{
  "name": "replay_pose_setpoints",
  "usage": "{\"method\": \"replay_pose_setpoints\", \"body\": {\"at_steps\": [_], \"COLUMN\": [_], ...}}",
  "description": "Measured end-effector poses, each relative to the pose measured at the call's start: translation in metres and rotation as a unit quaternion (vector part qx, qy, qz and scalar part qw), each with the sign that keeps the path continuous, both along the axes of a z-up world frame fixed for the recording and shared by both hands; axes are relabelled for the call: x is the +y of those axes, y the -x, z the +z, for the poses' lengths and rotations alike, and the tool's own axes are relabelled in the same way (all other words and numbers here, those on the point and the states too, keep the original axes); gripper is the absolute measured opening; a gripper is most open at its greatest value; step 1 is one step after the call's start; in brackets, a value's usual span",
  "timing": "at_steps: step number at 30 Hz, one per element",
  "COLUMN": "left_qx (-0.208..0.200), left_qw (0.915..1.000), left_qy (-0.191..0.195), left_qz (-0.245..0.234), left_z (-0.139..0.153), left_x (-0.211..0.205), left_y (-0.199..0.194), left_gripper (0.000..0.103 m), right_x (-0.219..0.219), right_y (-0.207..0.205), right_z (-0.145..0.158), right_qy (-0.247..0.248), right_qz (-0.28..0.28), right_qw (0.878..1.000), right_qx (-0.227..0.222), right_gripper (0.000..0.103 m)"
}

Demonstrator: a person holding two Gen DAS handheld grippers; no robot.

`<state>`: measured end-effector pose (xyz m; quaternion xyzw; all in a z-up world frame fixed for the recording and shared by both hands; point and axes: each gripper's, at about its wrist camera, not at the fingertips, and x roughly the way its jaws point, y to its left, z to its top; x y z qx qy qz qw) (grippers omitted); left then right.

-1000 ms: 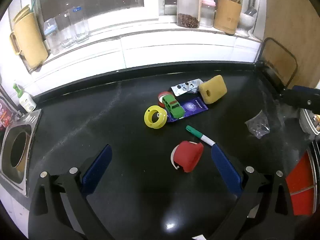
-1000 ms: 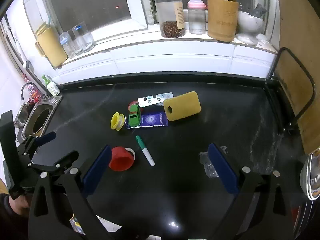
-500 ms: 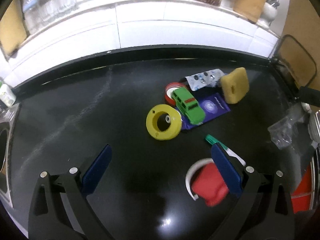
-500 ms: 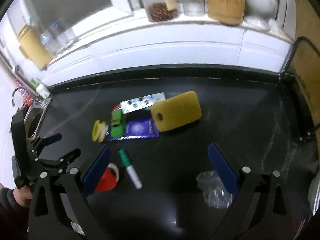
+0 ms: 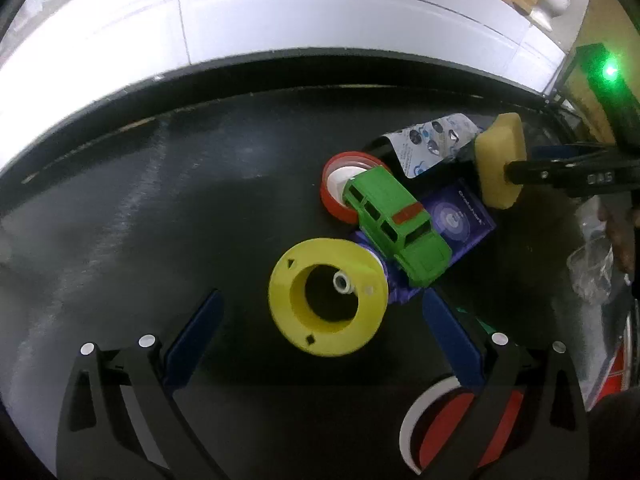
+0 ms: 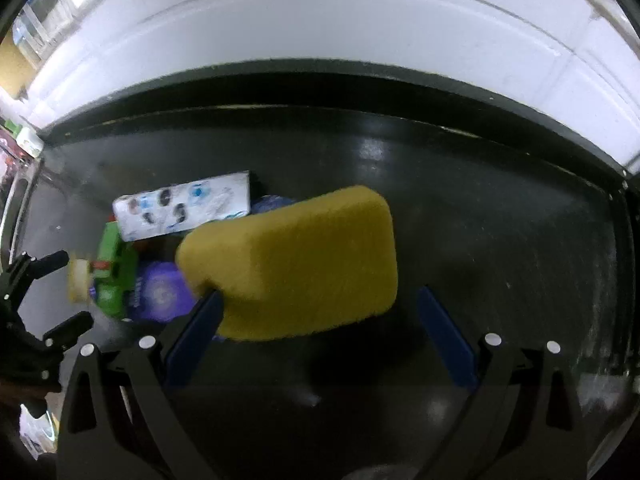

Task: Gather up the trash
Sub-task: 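Grasp the yellow tape roll with the left tool while the right tool grasps the yellow sponge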

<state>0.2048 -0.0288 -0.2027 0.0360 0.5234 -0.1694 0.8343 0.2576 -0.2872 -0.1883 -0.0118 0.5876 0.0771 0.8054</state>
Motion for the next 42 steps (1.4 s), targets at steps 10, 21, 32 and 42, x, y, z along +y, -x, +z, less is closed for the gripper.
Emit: {"method": "replay_pose_setpoints", "body": {"at_steps": [10,21,32,42], "left_qx": [0.019,-0.023,-0.060,-0.084], "left_qw": [0.9987,0.9992,0.9971,0.9949], "left_qy": [0.046,0.031,0.016,0.001], "left_qz": [-0.001,0.007,0.044,0.055], "left_z": [-0.008,0.035,0.081,0.107], "left_x": [0.003,0.003,0.001,-0.001], "left_y": [-0.010,0.018,0.058,0.098], "left_gripper": [0.057,0.057,0.057,0.057], "right_x": [0.002,-0.010,-0.012,-0.013], "right_y": [-0.011,0.011,0.054,0.101], "right_z": [-0.003,0.034,0.077,0.106], "right_qy": [-0.028,-0.043,-0.049,-0.056], "right_qz": [0.023,-0.006,0.003,0.006], "right_qw": [0.999,0.999,0.997,0.994], "right_qx": [0.006,-0.025,-0.065,-0.091], "right_gripper": [0.070,0.043,0.036,0.036]}}
